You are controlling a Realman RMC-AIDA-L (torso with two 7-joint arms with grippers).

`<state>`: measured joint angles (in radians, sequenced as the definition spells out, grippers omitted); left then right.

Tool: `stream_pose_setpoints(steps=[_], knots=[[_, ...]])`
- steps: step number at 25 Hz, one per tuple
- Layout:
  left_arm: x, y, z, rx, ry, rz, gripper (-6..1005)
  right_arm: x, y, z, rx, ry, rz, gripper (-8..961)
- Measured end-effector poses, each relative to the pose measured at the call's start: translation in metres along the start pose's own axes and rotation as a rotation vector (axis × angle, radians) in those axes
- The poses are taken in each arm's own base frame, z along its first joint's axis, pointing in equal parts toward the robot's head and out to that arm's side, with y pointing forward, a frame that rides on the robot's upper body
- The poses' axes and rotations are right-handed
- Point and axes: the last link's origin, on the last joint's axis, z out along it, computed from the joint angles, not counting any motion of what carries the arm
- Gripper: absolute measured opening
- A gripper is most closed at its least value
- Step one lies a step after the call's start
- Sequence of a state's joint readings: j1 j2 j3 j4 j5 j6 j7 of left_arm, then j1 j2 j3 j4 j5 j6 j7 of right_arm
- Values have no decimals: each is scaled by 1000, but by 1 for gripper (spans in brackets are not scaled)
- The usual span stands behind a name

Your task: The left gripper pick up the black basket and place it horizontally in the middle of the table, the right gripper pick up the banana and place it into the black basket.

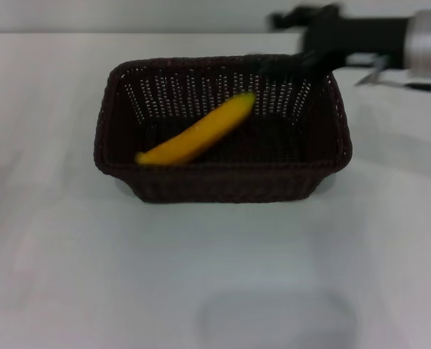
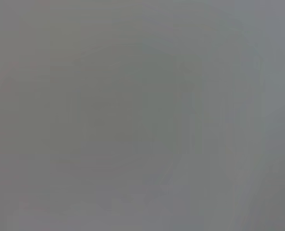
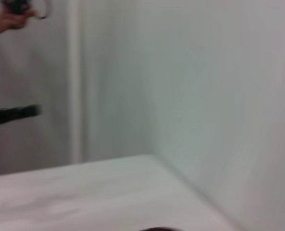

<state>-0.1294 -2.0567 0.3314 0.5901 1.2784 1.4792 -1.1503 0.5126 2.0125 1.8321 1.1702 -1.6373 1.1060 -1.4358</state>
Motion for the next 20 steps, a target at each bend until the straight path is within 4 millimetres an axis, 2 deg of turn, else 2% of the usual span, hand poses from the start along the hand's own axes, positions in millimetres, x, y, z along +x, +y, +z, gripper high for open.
stream_pose_setpoints(steps=[5,6,8,9,14,20], knots=[[2,-1,-2,8,11,3,724,27,-48,-69,267,-99,81,783],[1,0,-3,9,12,2,724,27,-48,-69,267,-99,81,803],[-2,1,-4,12,11,0,724,51,-63,-106,402,-132,98,833],[-7,3,-5,23,17,12,724,61,-65,-116,441,-136,92,843],[-24,11,-15,77,86,74,724,109,-65,-146,632,-210,61,874],[-34,21,-24,102,122,101,723,145,-52,-157,773,-246,78,874]])
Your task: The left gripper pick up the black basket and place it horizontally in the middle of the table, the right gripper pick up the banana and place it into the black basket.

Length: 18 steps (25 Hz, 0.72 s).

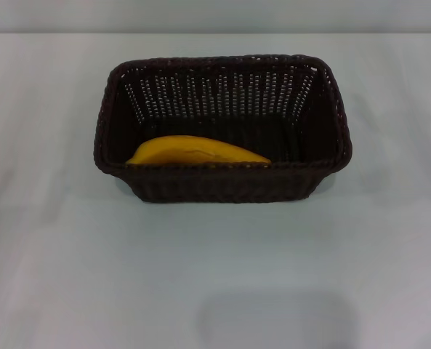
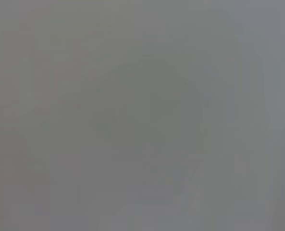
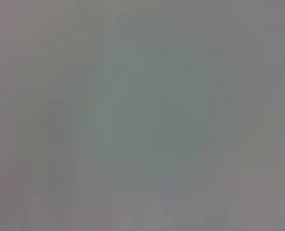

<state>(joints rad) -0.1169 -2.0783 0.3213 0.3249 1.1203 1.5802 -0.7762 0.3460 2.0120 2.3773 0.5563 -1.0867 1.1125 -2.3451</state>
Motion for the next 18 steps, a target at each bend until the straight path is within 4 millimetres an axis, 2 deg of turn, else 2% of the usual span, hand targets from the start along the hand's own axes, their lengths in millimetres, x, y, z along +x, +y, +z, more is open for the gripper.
stream_pose_setpoints(steps=[4,8,13,18], knots=[[1,2,-6,-12,3,39,723,27,6,-17,105,-4,67,874],[-3,4,-13,-1,-3,96,723,48,16,-37,194,2,50,874],[-3,3,-15,30,18,98,724,55,19,-55,235,-14,66,874],[-6,7,1,31,33,150,724,58,22,-58,238,-3,41,874]])
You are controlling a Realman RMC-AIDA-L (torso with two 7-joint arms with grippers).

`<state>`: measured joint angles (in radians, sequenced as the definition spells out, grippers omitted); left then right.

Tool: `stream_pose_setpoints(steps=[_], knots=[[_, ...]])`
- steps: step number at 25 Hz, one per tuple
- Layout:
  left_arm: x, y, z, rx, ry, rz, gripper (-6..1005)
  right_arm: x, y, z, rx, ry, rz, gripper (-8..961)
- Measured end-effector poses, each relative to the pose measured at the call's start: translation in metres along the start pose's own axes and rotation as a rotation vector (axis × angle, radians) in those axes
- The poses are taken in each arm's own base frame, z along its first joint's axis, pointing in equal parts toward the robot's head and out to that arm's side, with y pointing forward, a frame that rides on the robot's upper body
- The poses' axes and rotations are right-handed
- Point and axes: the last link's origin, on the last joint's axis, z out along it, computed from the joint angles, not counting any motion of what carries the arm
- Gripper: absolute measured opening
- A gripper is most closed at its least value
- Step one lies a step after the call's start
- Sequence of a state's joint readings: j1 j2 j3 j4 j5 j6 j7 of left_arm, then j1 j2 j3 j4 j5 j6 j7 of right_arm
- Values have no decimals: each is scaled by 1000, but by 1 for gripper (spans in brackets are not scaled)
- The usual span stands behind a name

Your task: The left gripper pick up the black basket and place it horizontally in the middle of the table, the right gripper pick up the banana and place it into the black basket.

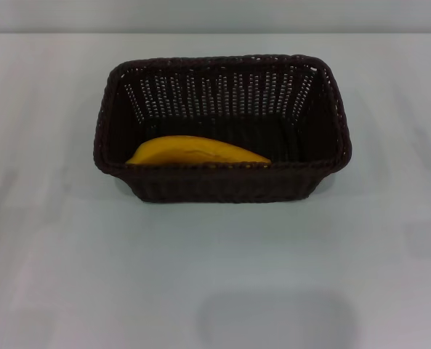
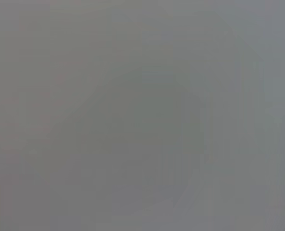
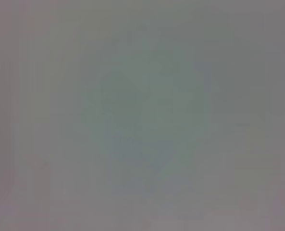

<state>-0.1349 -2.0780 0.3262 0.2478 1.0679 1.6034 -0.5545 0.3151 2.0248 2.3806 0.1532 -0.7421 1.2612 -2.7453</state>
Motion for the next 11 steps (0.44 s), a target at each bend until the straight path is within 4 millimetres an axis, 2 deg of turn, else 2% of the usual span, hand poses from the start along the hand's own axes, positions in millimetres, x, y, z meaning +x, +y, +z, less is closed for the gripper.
stream_pose_setpoints(steps=[11], knots=[[-1,-1,14,51,29,-19,723,0,6,6,-28,7,-18,874]])
